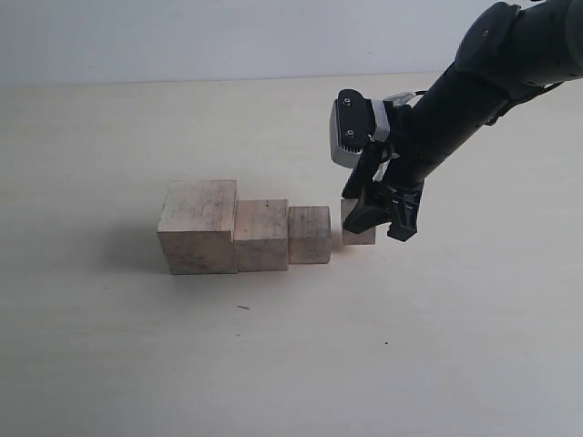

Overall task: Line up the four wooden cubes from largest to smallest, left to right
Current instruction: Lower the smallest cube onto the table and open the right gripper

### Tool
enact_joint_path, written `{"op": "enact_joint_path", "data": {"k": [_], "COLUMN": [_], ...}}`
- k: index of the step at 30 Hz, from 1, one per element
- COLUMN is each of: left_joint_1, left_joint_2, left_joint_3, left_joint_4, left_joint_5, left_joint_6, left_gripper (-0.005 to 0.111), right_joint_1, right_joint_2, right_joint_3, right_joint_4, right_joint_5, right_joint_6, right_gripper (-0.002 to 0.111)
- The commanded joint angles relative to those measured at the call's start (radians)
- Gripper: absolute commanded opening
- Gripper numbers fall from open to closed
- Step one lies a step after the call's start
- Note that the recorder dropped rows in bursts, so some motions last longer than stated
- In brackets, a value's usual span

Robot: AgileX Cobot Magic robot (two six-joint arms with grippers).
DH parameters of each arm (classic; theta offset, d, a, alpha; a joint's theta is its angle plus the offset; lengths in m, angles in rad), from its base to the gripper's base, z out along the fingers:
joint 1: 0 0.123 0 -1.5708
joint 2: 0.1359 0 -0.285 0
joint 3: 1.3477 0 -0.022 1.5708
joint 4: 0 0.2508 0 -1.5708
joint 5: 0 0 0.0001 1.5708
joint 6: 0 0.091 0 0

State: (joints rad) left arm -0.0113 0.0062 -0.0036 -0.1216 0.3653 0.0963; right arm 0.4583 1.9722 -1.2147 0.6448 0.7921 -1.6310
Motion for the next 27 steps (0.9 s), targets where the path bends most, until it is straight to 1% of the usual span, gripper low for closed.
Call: {"op": "enact_joint_path", "data": {"k": [1,19,21,27], "left_joint_1": [0.003,0.003,0.003,0.003], "left_joint_2": [-0.006,-0.006,-0.006,-0.006], "left_joint_3": [0.004,0.004,0.004,0.004], "left_joint_4": [0.001,0.001,0.001,0.001], "left_joint_5": [-0.011,-0.011,-0.011,-0.011], "left_joint_6": [0.001,0.001,0.001,0.001], "left_gripper": [0.000,0.000,0.000,0.000], "right_joint_1": [-0.004,-0.004,-0.004,-0.004], "right_joint_2": [-0.001,0.029,0.029,0.029], "right_joint_3": [0.001,0.001,0.001,0.001], "right_joint_4": [0.014,0.021,0.029,0.033], "right_joint_5": [0.002,0.000,-0.002,-0.002], "right_joint_6": [0.002,0.009,0.009,0.009], "right_gripper": [0.000,0.001,0.005,0.027]}}
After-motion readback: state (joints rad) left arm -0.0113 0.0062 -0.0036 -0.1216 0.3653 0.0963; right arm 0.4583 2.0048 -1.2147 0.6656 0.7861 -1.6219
